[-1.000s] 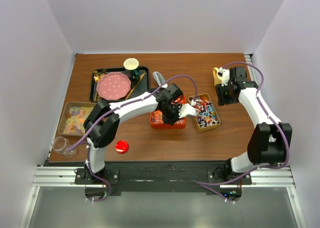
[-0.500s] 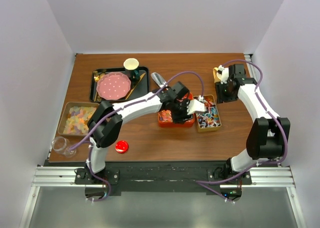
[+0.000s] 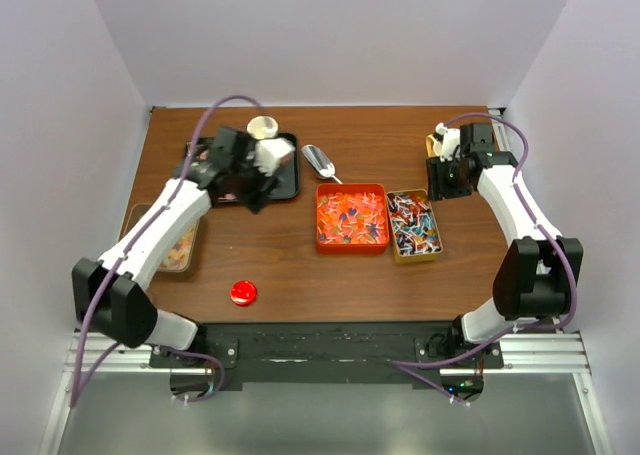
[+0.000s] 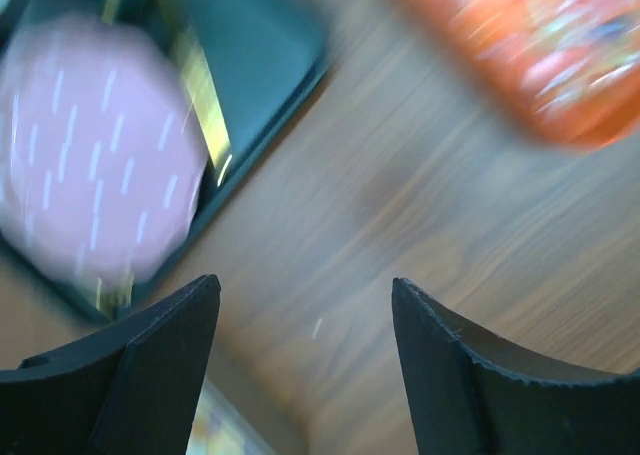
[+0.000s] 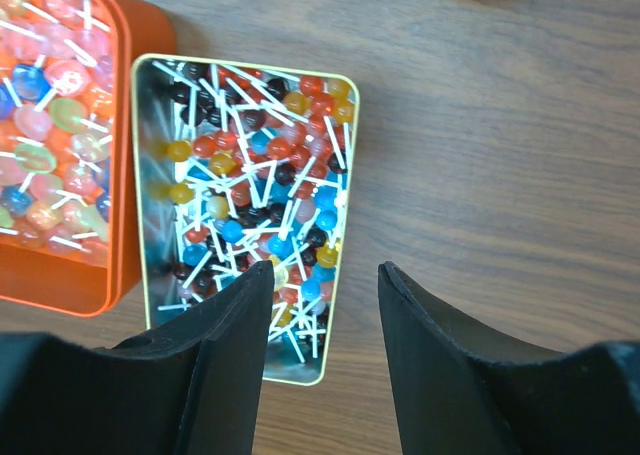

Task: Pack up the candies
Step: Adjust the storage box at the center of the board.

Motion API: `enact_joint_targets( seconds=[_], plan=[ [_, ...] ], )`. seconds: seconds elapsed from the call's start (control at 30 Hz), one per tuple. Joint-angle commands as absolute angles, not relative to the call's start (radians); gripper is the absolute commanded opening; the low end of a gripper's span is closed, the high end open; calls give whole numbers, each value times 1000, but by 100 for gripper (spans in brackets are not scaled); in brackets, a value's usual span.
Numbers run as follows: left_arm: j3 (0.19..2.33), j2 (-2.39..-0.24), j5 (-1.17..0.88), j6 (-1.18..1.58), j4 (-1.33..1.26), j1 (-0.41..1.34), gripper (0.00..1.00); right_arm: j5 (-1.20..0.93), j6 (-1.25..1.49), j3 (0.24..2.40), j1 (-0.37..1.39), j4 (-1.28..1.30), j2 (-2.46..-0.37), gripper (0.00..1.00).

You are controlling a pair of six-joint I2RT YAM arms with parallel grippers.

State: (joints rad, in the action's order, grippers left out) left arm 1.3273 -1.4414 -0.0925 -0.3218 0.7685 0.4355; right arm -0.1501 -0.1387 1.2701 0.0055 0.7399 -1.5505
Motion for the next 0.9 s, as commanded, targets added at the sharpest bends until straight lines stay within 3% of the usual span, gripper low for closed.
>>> enact_joint_targets(
  seconds=[0.0, 0.4, 0.6, 0.63, 0.7, 0.87],
  plan=[
    [1204, -1405, 23, -307, 894, 215, 71, -222, -127, 1289, 3, 723, -1522, 51],
    [1075, -1494, 120, -223, 821, 0, 64, -256, -121, 1338, 3, 745, -1569, 52],
    [1039, -1548, 49, -232, 805, -26, 47, -256, -121, 1330, 2, 747, -1563, 52],
    [1032, -1557, 29, -232, 807, -26, 37, -255, -120, 1333, 3, 749, -1563, 52],
    [1026, -1562, -27, -236, 811, -25, 29, -250, -118, 1333, 3, 747, -1563, 52],
    [1017, -1569, -66, -241, 824, -18, 21, -242, -124, 1341, 3, 749, -1568, 51]
  ],
)
